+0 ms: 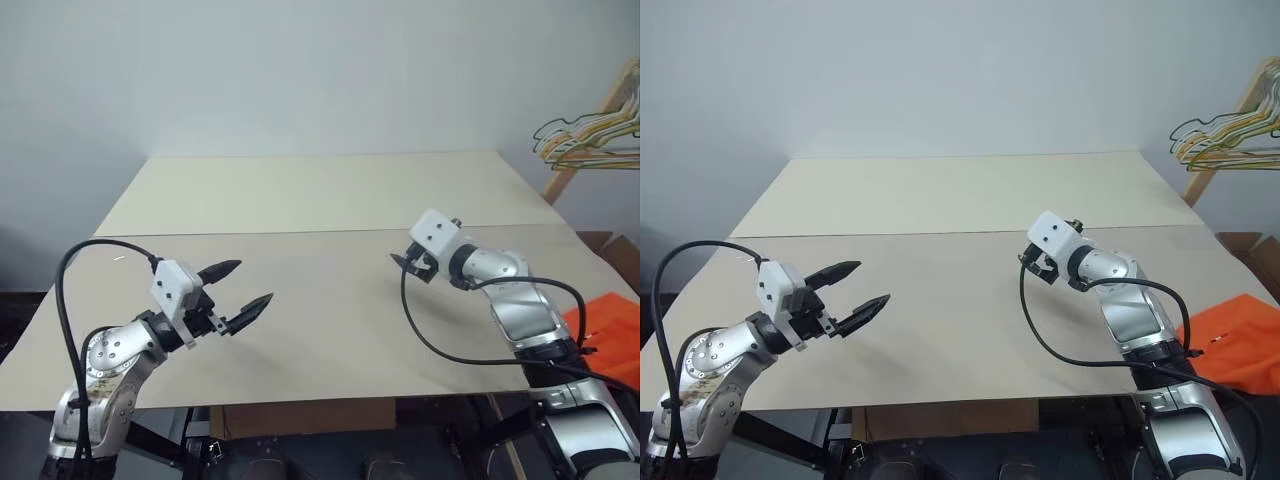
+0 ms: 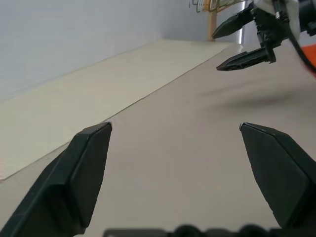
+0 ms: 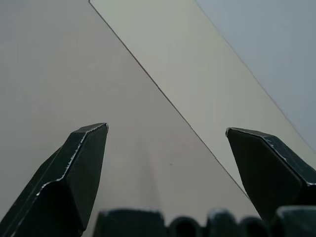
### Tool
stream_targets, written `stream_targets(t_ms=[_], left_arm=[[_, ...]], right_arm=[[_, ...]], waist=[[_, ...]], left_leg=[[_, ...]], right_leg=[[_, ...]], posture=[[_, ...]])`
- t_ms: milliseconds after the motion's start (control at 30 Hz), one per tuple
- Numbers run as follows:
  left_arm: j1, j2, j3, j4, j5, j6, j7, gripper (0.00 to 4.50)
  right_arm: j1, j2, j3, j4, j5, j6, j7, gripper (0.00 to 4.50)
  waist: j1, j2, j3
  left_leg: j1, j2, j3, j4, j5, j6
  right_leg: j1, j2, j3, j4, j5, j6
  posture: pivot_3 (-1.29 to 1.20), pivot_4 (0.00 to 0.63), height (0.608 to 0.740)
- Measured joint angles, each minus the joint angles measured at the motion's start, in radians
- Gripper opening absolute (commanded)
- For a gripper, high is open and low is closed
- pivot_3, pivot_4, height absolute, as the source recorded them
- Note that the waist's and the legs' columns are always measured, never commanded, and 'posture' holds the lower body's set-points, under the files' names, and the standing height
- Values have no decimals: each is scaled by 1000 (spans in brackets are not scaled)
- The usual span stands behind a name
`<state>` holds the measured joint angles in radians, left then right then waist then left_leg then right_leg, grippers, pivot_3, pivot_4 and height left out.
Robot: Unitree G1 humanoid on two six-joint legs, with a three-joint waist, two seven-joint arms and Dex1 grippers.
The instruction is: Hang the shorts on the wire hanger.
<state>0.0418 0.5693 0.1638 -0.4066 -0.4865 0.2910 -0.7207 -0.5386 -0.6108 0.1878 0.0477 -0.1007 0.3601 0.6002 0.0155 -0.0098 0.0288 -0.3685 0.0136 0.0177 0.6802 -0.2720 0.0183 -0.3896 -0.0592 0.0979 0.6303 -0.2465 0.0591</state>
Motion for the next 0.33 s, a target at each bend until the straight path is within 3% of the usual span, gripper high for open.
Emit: stream_targets(t_ms=[333], left_arm=[[-8,-4,-15,0,22,0,10,4500]], right_arm=[[40,-1,1,-29,-16,-6,42,4445]], waist=[[12,-3,0]], left_leg=[[0,0,3,0,0,0]], right_leg=[[0,0,-1,0,0,-1]], posture=[[115,0,740]])
